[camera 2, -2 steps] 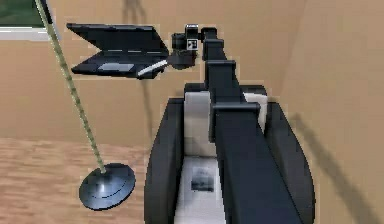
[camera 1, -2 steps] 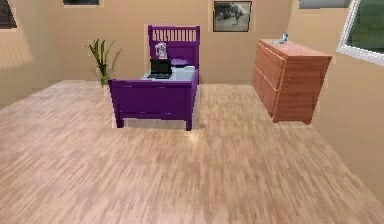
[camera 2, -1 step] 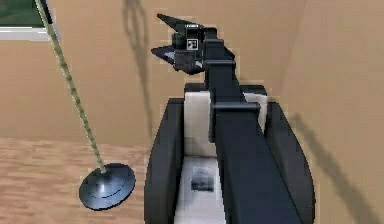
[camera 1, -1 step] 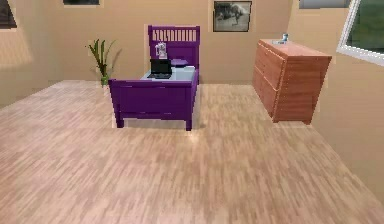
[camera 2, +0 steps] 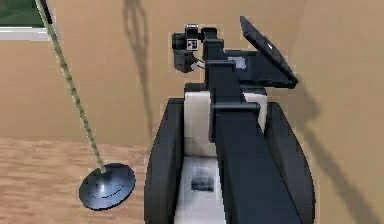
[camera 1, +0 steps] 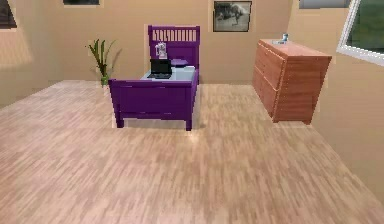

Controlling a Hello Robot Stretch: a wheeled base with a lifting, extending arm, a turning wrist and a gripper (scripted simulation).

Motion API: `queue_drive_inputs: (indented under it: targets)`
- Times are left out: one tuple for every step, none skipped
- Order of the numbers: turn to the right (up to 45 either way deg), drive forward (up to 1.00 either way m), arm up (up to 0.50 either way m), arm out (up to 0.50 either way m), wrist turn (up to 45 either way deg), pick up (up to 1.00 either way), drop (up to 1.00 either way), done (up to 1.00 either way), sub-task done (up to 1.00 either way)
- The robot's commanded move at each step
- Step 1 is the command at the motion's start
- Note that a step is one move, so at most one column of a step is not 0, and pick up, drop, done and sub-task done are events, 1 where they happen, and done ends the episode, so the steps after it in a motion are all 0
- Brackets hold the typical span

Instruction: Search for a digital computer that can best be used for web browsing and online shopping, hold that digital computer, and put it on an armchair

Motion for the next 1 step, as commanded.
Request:
queue_drive_inputs:
  targets:
    - [0.0,0.0,0.0,0.0,18.0,0.0,0.0,0.0,0.0]
